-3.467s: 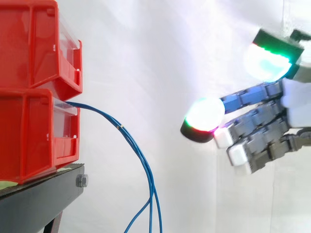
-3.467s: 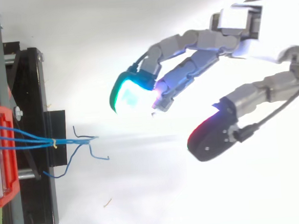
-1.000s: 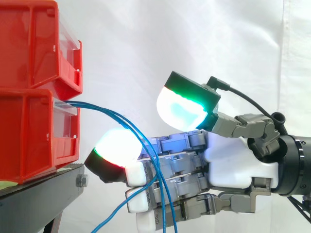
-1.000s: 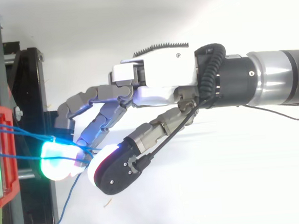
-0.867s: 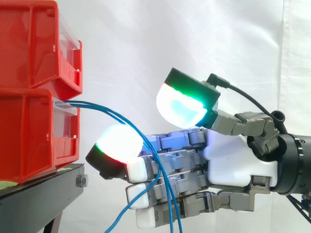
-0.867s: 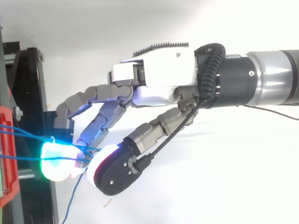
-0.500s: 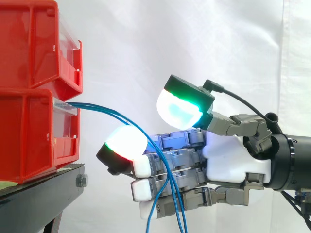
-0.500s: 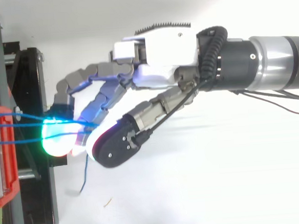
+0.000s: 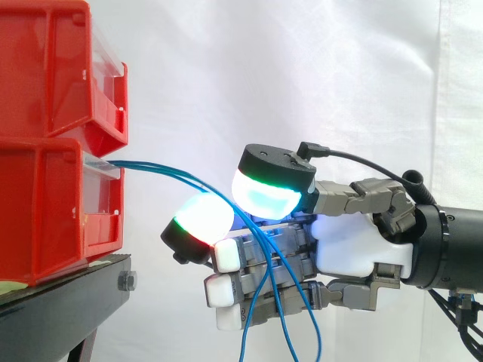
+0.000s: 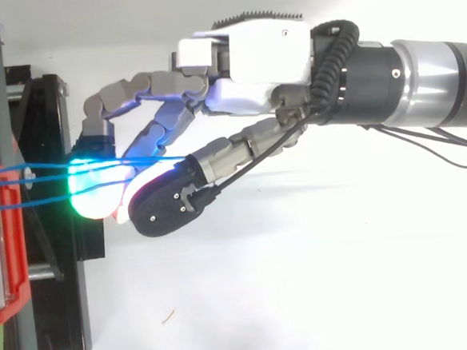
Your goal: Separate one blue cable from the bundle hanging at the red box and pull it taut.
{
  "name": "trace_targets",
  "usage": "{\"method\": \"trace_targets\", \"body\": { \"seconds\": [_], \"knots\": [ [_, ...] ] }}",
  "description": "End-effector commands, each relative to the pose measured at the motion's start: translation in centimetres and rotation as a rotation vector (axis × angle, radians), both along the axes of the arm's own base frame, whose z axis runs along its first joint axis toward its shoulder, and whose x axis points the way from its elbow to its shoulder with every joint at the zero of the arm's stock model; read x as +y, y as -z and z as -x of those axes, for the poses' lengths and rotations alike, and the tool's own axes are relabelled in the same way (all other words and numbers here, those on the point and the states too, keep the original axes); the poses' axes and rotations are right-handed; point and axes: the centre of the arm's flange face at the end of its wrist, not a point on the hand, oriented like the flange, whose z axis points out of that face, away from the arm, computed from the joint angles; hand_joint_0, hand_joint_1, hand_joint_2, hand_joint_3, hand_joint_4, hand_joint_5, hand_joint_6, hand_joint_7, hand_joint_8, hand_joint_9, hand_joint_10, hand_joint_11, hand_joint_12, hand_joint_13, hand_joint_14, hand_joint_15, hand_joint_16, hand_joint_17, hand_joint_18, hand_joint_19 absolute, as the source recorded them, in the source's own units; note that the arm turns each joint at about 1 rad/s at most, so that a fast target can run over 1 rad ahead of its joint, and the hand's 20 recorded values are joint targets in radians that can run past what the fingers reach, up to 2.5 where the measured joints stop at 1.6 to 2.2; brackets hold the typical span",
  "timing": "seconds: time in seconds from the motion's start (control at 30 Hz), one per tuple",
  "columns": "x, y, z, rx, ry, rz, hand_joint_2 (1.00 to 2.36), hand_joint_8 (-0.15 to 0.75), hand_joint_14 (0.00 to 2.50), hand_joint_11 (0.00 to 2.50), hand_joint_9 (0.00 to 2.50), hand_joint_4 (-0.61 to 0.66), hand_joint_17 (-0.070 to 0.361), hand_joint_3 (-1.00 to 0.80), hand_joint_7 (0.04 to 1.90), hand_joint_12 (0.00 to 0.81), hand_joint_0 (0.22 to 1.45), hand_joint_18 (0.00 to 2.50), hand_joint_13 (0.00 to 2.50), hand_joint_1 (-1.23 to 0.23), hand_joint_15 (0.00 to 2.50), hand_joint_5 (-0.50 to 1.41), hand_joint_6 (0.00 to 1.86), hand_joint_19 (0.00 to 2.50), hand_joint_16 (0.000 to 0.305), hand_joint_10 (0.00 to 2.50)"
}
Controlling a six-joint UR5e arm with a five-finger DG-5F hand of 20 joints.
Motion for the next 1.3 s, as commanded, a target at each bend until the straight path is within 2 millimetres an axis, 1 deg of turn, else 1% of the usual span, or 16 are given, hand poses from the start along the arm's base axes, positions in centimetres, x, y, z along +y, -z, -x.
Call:
{"method": "trace_targets", "body": {
  "seconds": [0.0, 0.1, 0.17, 0.23, 0.27, 0.3, 0.43, 0.47, 0.53, 0.6, 0.73, 0.83, 1.0, 1.13, 1.2, 1.27],
  "knots": [
    [0.4, 0.0, -0.1, -0.001, 0.016, 0.029, 1.01, 0.284, 0.01, 0.51, 0.92, 0.15, 0.059, -0.29, 1.21, 0.281, 0.64, 0.68, 0.86, -0.68, 0.33, -0.11, 0.52, 0.29, 0.026, 0.01],
    [0.5, -0.2, -0.2, -0.008, 0.043, 0.050, 1.01, 0.281, 0.01, 0.52, 0.93, 0.14, 0.058, -0.42, 1.19, 0.278, 0.59, 0.68, 0.87, -0.63, 0.34, -0.11, 0.55, 0.30, 0.026, 0.01],
    [0.5, -0.2, -0.2, -0.013, 0.054, 0.056, 1.00, 0.292, 0.01, 0.53, 0.96, 0.16, 0.059, -0.49, 1.23, 0.279, 0.57, 0.69, 0.88, -0.53, 0.35, -0.09, 0.54, 0.31, 0.026, 0.01],
    [0.6, -0.4, -0.4, -0.023, 0.069, 0.060, 1.00, 0.293, 0.02, 0.53, 0.99, 0.16, 0.059, -0.50, 1.26, 0.282, 0.57, 0.69, 0.89, -0.46, 0.35, -0.08, 0.53, 0.32, 0.026, 0.01],
    [0.6, -0.4, -0.4, -0.029, 0.083, 0.068, 1.00, 0.290, 0.01, 0.53, 1.00, 0.15, 0.057, -0.49, 1.28, 0.276, 0.60, 0.69, 0.91, -0.40, 0.35, -0.08, 0.52, 0.33, 0.026, 0.01],
    [0.6, -0.4, -0.4, -0.028, 0.083, 0.068, 1.00, 0.286, 0.01, 0.53, 1.00, 0.15, 0.057, -0.49, 1.29, 0.276, 0.60, 0.69, 0.91, -0.40, 0.36, -0.07, 0.52, 0.32, 0.025, 0.01],
    [0.5, -0.5, -0.4, -0.028, 0.084, 0.068, 1.01, 0.301, 0.01, 0.54, 1.02, 0.15, 0.061, -0.20, 1.28, 0.287, 0.67, 0.72, 0.93, -0.53, 0.35, -0.08, 0.51, 0.31, 0.027, 0.01],
    [0.5, -0.5, -0.4, -0.029, 0.084, 0.068, 1.01, 0.303, 0.01, 0.55, 1.03, 0.15, 0.064, -0.10, 1.24, 0.296, 0.69, 0.74, 0.94, -0.60, 0.35, -0.09, 0.51, 0.29, 0.028, 0.01],
    [0.5, -0.5, -0.4, -0.031, 0.084, 0.069, 1.00, 0.311, 0.01, 0.55, 1.04, 0.16, 0.068, -0.05, 1.21, 0.306, 0.70, 0.76, 0.95, -0.68, 0.34, -0.10, 0.53, 0.28, 0.030, 0.01],
    [0.6, -0.6, -0.5, -0.032, 0.083, 0.070, 1.00, 0.310, 0.01, 0.55, 1.04, 0.16, 0.069, -0.04, 1.18, 0.308, 0.70, 0.77, 0.96, -0.71, 0.35, -0.10, 0.55, 0.28, 0.031, 0.02],
    [0.4, -0.6, -0.5, -0.032, 0.087, 0.078, 1.00, 0.305, 0.01, 0.62, 1.01, 0.14, 0.068, -0.06, 1.03, 0.311, 0.71, 0.77, 0.96, -0.73, 0.36, -0.14, 0.66, 0.27, 0.030, 0.01],
    [0.6, -0.6, -0.5, -0.029, 0.086, 0.083, 1.01, 0.304, 0.01, 0.66, 1.00, 0.16, 0.066, -0.09, 0.85, 0.306, 0.71, 0.77, 0.96, -0.75, 0.36, -0.18, 0.79, 0.27, 0.029, 0.02],
    [0.6, -0.6, -0.5, -0.027, 0.085, 0.087, 1.01, 0.290, 0.01, 0.72, 0.95, 0.19, 0.060, -0.18, 0.82, 0.299, 0.70, 0.75, 0.94, -0.79, 0.39, -0.20, 0.85, 0.28, 0.026, 0.02],
    [0.9, -0.7, -0.5, -0.027, 0.082, 0.103, 1.01, 0.292, 0.01, 0.76, 0.94, 0.18, 0.059, -0.38, 0.81, 0.300, 0.68, 0.75, 0.94, -0.85, 0.40, -0.21, 0.89, 0.28, 0.026, 0.01],
    [0.9, -0.7, -0.4, -0.023, 0.082, 0.106, 1.00, 0.294, 0.01, 0.77, 0.95, 0.18, 0.058, -0.47, 0.82, 0.300, 0.66, 0.76, 0.94, -0.84, 0.40, -0.21, 0.90, 0.28, 0.026, 0.02],
    [1.3, -1.6, -0.2, -0.016, 0.079, 0.119, 1.00, 0.299, 0.01, 0.79, 1.00, 0.17, 0.057, -0.50, 0.85, 0.302, 0.63, 0.77, 0.96, -0.81, 0.40, -0.19, 0.90, 0.29, 0.026, 0.02]
  ]
}}
